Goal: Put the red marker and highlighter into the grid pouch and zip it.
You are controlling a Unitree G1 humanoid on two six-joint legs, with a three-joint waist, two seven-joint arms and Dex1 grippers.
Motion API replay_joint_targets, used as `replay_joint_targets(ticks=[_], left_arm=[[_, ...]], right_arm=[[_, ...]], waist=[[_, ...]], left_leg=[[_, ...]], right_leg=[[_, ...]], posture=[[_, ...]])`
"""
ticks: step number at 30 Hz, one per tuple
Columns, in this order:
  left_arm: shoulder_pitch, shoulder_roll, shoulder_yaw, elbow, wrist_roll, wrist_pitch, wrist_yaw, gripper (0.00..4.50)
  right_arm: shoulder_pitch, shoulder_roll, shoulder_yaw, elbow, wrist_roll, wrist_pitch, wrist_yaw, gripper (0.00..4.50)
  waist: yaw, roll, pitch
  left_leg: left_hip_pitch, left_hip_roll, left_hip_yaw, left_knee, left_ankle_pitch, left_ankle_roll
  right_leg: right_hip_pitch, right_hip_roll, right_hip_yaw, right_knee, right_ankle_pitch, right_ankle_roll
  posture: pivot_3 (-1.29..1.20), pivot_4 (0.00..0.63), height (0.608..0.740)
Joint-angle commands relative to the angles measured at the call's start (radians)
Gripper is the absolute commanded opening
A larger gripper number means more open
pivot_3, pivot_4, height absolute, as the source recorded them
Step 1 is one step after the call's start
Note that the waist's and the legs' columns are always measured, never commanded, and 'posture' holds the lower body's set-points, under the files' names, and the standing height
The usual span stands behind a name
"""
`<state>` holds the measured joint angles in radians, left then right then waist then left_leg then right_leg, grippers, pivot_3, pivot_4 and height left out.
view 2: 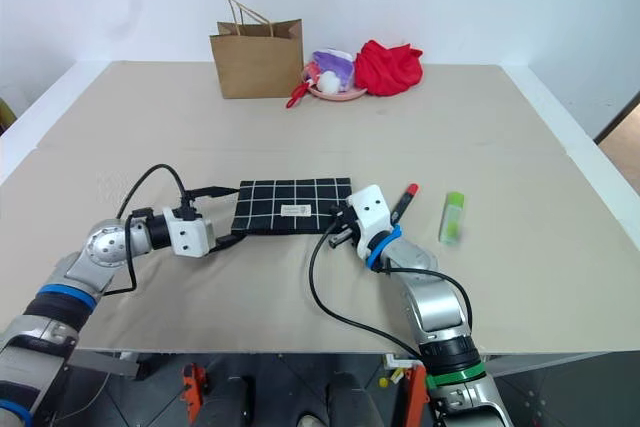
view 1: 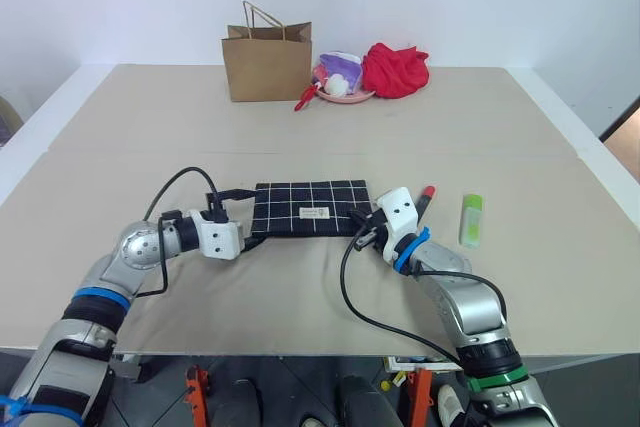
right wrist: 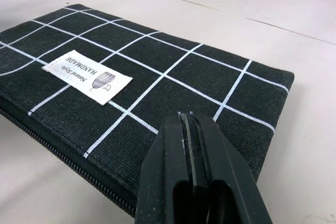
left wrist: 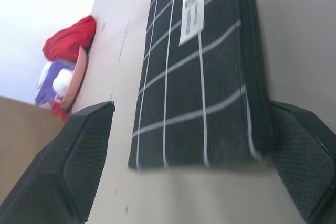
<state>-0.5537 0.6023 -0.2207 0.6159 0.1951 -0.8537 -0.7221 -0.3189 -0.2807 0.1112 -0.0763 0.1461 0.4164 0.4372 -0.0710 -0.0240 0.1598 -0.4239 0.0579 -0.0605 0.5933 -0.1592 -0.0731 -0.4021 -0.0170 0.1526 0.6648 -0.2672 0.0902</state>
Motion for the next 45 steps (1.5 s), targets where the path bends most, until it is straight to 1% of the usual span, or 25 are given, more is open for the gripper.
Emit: replay_joint_targets(ticks=[1, 4, 5, 6, 8, 9, 10, 11, 13, 14, 17, 22, 26, 30, 32, 34, 36, 38, 42, 45], left_arm=[[-0.005, 0.003, -0.04, 0.01, 0.024, -0.017, -0.023, 4.5], [-0.014, 0.009, -0.041, 0.033, 0.029, 0.005, -0.022, 4.5], [-0.016, 0.01, -0.039, 0.038, 0.025, 0.013, -0.022, 3.98], [-0.018, 0.015, -0.04, 0.044, 0.027, 0.017, -0.025, 3.83], [-0.018, 0.022, -0.043, 0.052, 0.026, 0.022, -0.031, 2.88], [-0.017, 0.024, -0.046, 0.052, 0.024, 0.023, -0.033, 2.19], [-0.016, 0.026, -0.047, 0.05, 0.021, 0.023, -0.036, 1.85], [-0.013, 0.029, -0.047, 0.047, 0.019, 0.022, -0.038, 1.35], [-0.011, 0.033, -0.047, 0.043, 0.016, 0.021, -0.04, 0.58], [-0.01, 0.034, -0.046, 0.041, 0.014, 0.021, -0.041, 0.09], [-0.01, 0.038, -0.044, 0.036, 0.006, 0.022, -0.044, 0.03], [0.011, 0.039, -0.034, -0.053, -0.094, 0.068, -0.112, 0.03], [0.074, 0.048, -0.023, -0.23, -0.231, 0.177, -0.203, 0.03], [0.127, 0.06, -0.011, -0.362, -0.275, 0.275, -0.242, 0.03], [0.158, 0.063, 0.0, -0.457, -0.294, 0.354, -0.24, 0.03], [0.189, 0.065, 0.003, -0.527, -0.273, 0.441, -0.222, 0.03], [0.219, 0.062, 0.003, -0.579, -0.239, 0.491, -0.199, 0.03], [0.246, 0.046, 0.011, -0.627, -0.218, 0.574, -0.157, 0.03], [0.271, 0.023, 0.029, -0.671, -0.173, 0.687, -0.078, 0.03], [0.283, 0.008, 0.045, -0.702, -0.172, 0.766, -0.04, 0.03]], right_arm=[[0.011, -0.004, -0.015, -0.053, 0.006, -0.004, 0.0, 0.04], [0.016, -0.005, -0.015, -0.058, 0.006, -0.001, 0.0, 0.04], [0.016, -0.005, -0.014, -0.059, 0.006, -0.001, 0.0, 0.0], [0.015, -0.004, -0.014, -0.059, 0.006, -0.001, 0.0, 0.0], [0.014, -0.003, -0.013, -0.058, 0.006, -0.001, 0.0, 0.0], [0.014, -0.003, -0.013, -0.058, 0.006, -0.002, 0.001, 0.0], [0.013, -0.003, -0.012, -0.057, 0.005, -0.003, 0.001, 0.0], [0.012, -0.002, -0.01, -0.056, 0.004, -0.004, 0.002, 0.0], [0.009, -0.001, -0.007, -0.055, 0.003, -0.006, 0.001, 0.0], [0.008, 0.0, -0.006, -0.053, 0.002, -0.007, 0.002, 0.0], [0.005, 0.001, -0.004, -0.05, 0.001, -0.011, 0.003, 0.0], [-0.003, 0.001, -0.007, -0.048, 0.003, -0.032, 0.01, 0.0], [-0.011, -0.002, -0.017, -0.08, 0.011, -0.059, 0.019, 0.0], [-0.013, -0.004, -0.031, -0.118, 0.034, -0.05, 0.031, 0.0], [-0.012, -0.013, -0.03, -0.141, 0.043, -0.044, 0.044, 0.0], [-0.012, -0.021, -0.029, -0.156, 0.046, -0.033, 0.05, 0.0], [-0.015, -0.023, -0.029, -0.163, 0.049, -0.025, 0.05, 0.0], [-0.02, -0.021, -0.028, -0.158, 0.048, -0.025, 0.045, 0.0], [-0.023, -0.012, -0.025, -0.152, 0.047, -0.028, 0.036, 0.0], [-0.028, -0.009, -0.028, -0.155, 0.048, -0.027, 0.03, 0.0]], waist=[[0.0, 0.0, 0.0], [0.0, 0.0, 0.0], [0.0, 0.0, 0.0], [-0.001, 0.0, 0.0], [-0.002, 0.0, 0.0], [-0.002, 0.0, 0.0], [-0.002, 0.0, 0.0], [-0.002, 0.0, 0.0], [-0.003, 0.0, 0.0], [-0.005, 0.001, -0.001], [-0.006, 0.002, -0.001], [-0.008, 0.002, -0.001], [-0.009, 0.002, -0.001], [-0.007, 0.002, -0.001], [-0.008, 0.002, -0.001], [-0.008, 0.002, -0.001], [-0.008, 0.002, -0.001], [-0.008, 0.002, -0.001], [-0.008, 0.001, -0.001], [-0.008, 0.001, 0.0]], left_leg=[[0.0, 0.0, 0.0, 0.0, 0.0, 0.0], [0.0, 0.0, 0.0, -0.002, 0.0, 0.0], [0.0, 0.0, 0.0, -0.002, 0.0, 0.0], [0.0, 0.0, 0.0, -0.002, 0.0, 0.0], [0.0, 0.0, 0.0, -0.002, 0.0, 0.0], [0.0, 0.0, 0.0, -0.002, 0.0, 0.0], [0.0, 0.0, 0.0, -0.002, 0.0, 0.0], [0.0, 0.0, 0.0, -0.002, 0.0, 0.0], [0.001, 0.0, 0.0, -0.001, 0.0, 0.0], [0.001, 0.0, 0.0, -0.001, 0.0, 0.0], [0.001, 0.0, 0.0, -0.002, 0.0, 0.0], [0.001, 0.0, 0.0, -0.002, 0.0, 0.0], [-0.001, 0.0, 0.0, -0.004, 0.0, 0.0], [-0.003, 0.0, 0.0, -0.006, 0.0, 0.0], [-0.003, 0.0, -0.001, -0.006, 0.0, 0.0], [-0.003, 0.0, 0.0, -0.006, 0.0, 0.0], [-0.002, 0.0, -0.001, -0.006, 0.0, 0.0], [-0.002, 0.0, -0.001, -0.006, 0.0, 0.0], [-0.002, 0.0, 0.0, -0.005, 0.0, 0.0], [-0.002, 0.0, 0.0, -0.005, 0.0, 0.0]], right_leg=[[0.0, 0.0, 0.0, 0.0, 0.0, 0.0], [0.0, 0.0, 0.0, 0.0, -0.001, 0.0], [0.0, 0.0, 0.0, 0.0, -0.001, 0.0], [0.0, 0.0, 0.0, 0.0, -0.001, 0.0], [0.0, 0.0, 0.0, 0.0, -0.001, 0.0], [0.0, 0.0, 0.0, 0.0, -0.001, 0.0], [0.0, 0.0, 0.0, 0.0, 0.0, 0.0], [-0.001, 0.0, 0.0, 0.0, 0.0, 0.0], [0.0, 0.0, 0.0, 0.0, 0.0, 0.0], [0.0, 0.0, 0.0, 0.0, 0.0, -0.001], [-0.001, 0.0, 0.0, 0.0, 0.0, -0.001], [-0.001, 0.0, 0.0, 0.0, 0.0, -0.001], [-0.003, 0.0, 0.0, 0.0, -0.002, -0.001], [-0.005, 0.0, 0.0, 0.0, -0.003, -0.002], [-0.005, 0.0, 0.0, 0.0, -0.003, -0.002], [-0.005, 0.0, 0.0, 0.0, -0.003, -0.002], [-0.005, 0.0, 0.0, 0.0, -0.003, -0.002], [-0.005, 0.0, 0.0, 0.0, -0.003, -0.002], [-0.004, 0.0, 0.0, 0.0, -0.003, -0.002], [-0.004, 0.0, 0.0, 0.0, -0.003, -0.002]], posture=[[0.0, 0.15, 0.74], [0.0, 0.15, 0.74], [0.0, 0.15, 0.74], [0.0, 0.15, 0.74], [0.0, 0.15, 0.74], [0.0, 0.15, 0.74], [0.0, 0.15, 0.74], [0.0, 0.15, 0.74], [0.0, 0.15, 0.74], [0.0, 0.15, 0.74], [0.0, 0.15, 0.74], [0.0, 0.15, 0.74], [0.0, 0.15, 0.74], [0.0, 0.15, 0.74], [0.0, 0.15, 0.74], [0.0, 0.15, 0.74], [0.0, 0.15, 0.74], [0.0, 0.15, 0.74], [0.0, 0.15, 0.74], [0.0, 0.15, 0.74]])
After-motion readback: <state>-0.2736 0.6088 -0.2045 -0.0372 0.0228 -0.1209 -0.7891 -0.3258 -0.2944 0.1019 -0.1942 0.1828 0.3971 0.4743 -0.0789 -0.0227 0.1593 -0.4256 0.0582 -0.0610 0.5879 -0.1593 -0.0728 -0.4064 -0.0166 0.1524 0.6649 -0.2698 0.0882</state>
